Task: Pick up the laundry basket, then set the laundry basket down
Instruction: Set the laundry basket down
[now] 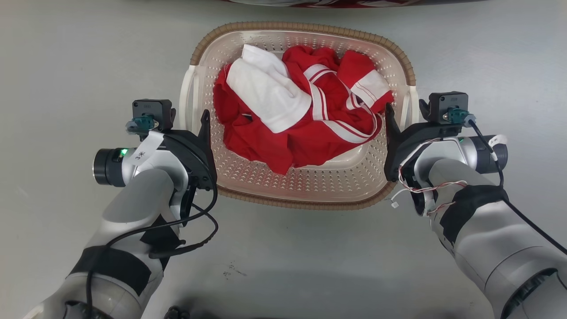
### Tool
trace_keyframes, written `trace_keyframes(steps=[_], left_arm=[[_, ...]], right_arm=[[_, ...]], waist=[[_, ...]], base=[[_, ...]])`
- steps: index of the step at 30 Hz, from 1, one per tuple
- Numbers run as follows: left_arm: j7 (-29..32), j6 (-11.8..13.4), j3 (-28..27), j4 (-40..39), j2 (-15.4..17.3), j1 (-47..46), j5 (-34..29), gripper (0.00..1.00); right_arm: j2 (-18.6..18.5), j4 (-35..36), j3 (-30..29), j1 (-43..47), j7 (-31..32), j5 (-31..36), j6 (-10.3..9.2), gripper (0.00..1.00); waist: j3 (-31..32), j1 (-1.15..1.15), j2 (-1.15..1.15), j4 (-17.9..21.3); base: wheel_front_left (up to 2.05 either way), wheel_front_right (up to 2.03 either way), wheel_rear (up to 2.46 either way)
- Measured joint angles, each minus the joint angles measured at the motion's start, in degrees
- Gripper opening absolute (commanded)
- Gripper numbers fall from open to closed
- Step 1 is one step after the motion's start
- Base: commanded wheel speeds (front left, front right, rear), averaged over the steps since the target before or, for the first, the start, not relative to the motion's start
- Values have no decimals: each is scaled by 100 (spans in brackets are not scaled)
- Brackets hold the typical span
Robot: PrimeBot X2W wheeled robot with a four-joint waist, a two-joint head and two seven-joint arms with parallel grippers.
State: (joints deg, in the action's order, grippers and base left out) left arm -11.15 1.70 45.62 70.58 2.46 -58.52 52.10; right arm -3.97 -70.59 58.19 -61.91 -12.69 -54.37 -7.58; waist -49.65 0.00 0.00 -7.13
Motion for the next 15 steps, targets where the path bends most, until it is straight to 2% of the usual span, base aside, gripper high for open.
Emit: trace_keyframes(steps=[15], left_arm=[[-164,-23,-65,80,-25,63,42,100]], right_arm=[[2,-63,54,-86,-103,103,0,100]], waist=[[336,0,0,20]], base=[[0,0,0]])
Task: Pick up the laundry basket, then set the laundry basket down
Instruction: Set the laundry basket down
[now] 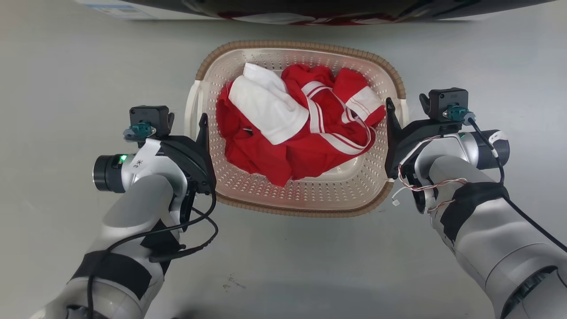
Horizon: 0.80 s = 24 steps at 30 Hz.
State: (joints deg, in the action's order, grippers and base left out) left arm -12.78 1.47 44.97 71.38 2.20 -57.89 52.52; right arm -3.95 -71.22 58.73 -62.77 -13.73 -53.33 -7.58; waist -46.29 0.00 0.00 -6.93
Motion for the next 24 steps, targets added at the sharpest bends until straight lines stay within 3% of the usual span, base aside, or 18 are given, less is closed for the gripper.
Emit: trace_keyframes(steps=[17,24], left_arm=[[-153,-102,-89,-275,220,493,-133,100],[-153,29,-277,-778,372,961,-352,100]], right_arm=[[-94,435,-393,328,-57,-4,113,100],[-211,924,-731,776,-57,43,120,100]], waist=[[962,0,0,153],[1503,-1,0,202]], base=[[0,0,0],[0,0,0]])
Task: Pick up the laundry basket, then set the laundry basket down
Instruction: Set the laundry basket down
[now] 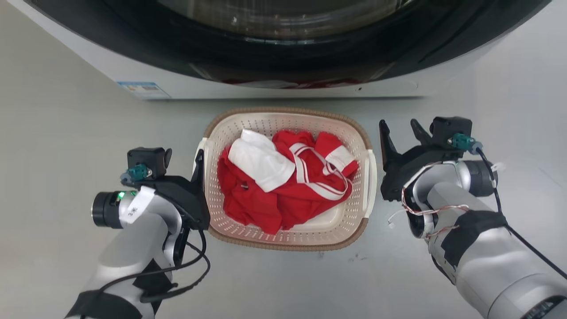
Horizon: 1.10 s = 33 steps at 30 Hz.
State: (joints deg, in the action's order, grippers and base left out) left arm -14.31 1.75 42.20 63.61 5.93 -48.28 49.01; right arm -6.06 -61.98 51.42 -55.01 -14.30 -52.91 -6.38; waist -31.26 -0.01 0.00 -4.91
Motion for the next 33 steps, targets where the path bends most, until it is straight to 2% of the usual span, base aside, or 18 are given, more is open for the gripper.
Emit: trace_keyframes(steps=[14,19,33], left_arm=[[0,339,-501,-1281,282,1350,-565,100],[0,437,-700,-1774,337,1985,-773,100],[0,537,-1370,-3231,498,3990,-1412,100]], right_arm=[[-222,1234,-946,1443,0,380,-55,100],[-264,1779,-1210,2063,-1,715,-75,100],[-365,3107,-2095,3998,0,1668,-77,100]], waist=[[1166,0,0,120],[1593,0,-1,169],[2787,-1,-1,270]], base=[[0,0,0],[0,0,0],[0,0,0]])
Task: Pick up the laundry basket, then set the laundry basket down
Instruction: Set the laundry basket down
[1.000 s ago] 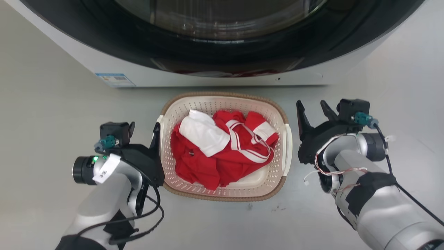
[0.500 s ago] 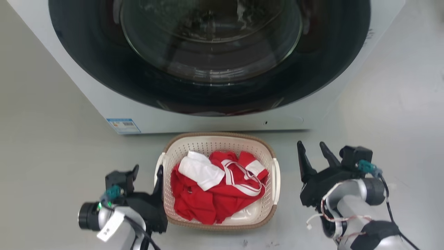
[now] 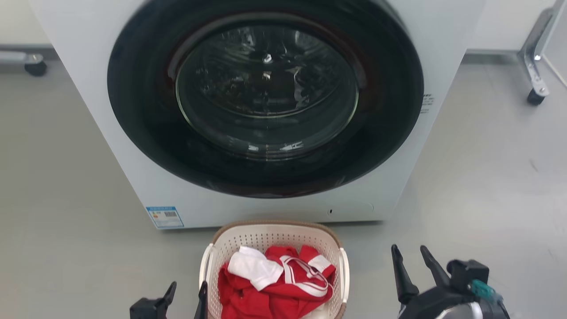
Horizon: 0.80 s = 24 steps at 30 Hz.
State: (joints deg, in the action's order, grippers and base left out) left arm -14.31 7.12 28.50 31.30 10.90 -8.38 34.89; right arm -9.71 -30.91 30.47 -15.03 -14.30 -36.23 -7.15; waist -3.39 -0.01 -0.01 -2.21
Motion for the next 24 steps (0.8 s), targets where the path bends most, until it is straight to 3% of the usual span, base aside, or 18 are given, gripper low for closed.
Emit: trace_keyframes(steps=[13,24], left_arm=[[0,1,-1143,-1267,-120,1138,-803,100],[0,1,-1553,-2091,-359,1536,-1459,100]], right_arm=[[182,1276,-992,1365,-1,929,-15,100],[369,2012,-1422,1719,-16,1549,-15,100]], waist=[[604,1,0,68],[591,1,1,102]], base=[[0,0,0],[0,0,0]])
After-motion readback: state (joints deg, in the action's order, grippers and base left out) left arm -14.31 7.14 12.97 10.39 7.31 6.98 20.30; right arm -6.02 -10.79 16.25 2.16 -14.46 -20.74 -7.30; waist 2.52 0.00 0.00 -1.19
